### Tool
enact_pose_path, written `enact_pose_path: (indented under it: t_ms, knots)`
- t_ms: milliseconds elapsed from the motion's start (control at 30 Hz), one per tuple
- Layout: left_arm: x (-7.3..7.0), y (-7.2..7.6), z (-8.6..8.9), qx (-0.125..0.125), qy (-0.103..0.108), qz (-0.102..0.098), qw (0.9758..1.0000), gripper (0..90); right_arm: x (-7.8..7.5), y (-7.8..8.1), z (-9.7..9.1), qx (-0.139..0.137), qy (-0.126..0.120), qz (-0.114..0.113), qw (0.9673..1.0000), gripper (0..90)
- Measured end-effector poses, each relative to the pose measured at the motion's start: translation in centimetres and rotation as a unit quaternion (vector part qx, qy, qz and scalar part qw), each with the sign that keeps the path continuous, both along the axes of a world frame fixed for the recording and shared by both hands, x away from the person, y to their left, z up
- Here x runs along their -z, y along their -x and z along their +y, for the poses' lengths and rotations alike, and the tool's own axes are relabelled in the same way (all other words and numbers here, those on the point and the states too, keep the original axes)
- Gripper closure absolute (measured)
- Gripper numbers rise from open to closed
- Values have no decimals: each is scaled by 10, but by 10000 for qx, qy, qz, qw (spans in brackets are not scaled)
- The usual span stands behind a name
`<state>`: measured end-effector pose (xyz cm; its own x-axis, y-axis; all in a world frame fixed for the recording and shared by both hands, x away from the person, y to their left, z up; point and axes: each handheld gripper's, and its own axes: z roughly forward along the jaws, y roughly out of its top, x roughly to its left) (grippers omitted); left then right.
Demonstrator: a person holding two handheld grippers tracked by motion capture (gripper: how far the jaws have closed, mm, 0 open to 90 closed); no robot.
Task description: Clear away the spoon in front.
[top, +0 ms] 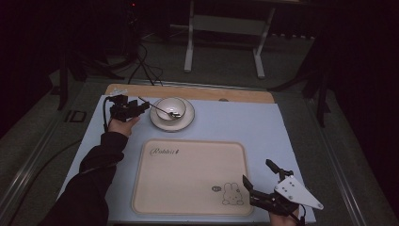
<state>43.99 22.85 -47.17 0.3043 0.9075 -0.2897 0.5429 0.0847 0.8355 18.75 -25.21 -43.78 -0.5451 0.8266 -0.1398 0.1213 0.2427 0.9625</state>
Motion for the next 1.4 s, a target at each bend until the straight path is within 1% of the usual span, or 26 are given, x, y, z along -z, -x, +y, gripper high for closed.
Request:
enact_pose_path:
  t_ms: [100,167,233,267,333,433,533,600,700,733,767,833,867,933,1000,1033,1133,1233,1300,1333,1400]
  knots:
    - [3,-4,0,-90,69,41,9999,433,0,0,0,-10,0,15,10000,130]
    - [5,-7,-1,-134,155,66,9998,458,0,0,0,-14,-12,30,10000,130]
    - [7,-9,-3,-162,170,49,9997,465,0,-1,0,-16,-14,33,10000,130]
    - [7,-10,-4,-168,154,52,9997,482,0,-1,0,-20,-19,36,10000,130]
    - [9,-12,-6,-202,209,92,9995,499,1,-1,0,-23,-3,50,10000,130]
    - [10,-15,-8,-241,273,96,9993,526,1,-1,0,-40,12,77,10000,131]
    - [11,-17,-9,-251,248,104,9993,547,1,-1,0,-52,13,90,9999,133]
    - [15,-19,-12,-266,253,116,9993,558,2,-3,1,-91,51,142,9998,133]
    - [19,-21,-13,-290,401,140,9987,571,3,-3,1,-104,58,183,9998,133]
    - [19,-21,-13,-290,401,140,9987,589,3,-3,1,-104,58,183,9998,133]
    - [20,-22,-14,-310,441,101,9985,589,3,-3,1,-116,52,186,9997,134]
    - [20,-23,-14,-404,487,70,9980,623,3,-3,1,-121,35,182,9998,133]
    - [20,-22,-13,-434,536,32,9976,655,3,-3,1,-117,32,189,9997,133]
    - [19,-22,-12,-518,626,4,9967,682,3,-3,0,-117,26,194,9997,134]
    - [19,-22,-10,-541,698,-27,9961,736,3,-3,0,-120,25,196,9997,133]
    - [19,-22,-10,-556,681,-39,9961,752,3,-3,0,-124,21,198,9997,134]
    - [18,-22,-10,-584,741,-74,9955,784,3,-3,0,-131,17,201,9997,134]
    - [16,-20,-11,-625,836,-189,9944,813,3,-4,0,-134,21,202,9997,134]
    - [13,-18,-12,-595,865,-252,9942,830,3,-4,1,-137,20,198,9997,134]
    - [12,-18,-12,-566,861,-298,9942,839,3,-4,1,-140,26,205,9997,134]
    - [9,-17,-13,-472,856,-330,9947,851,3,-3,1,-135,64,185,9997,133]
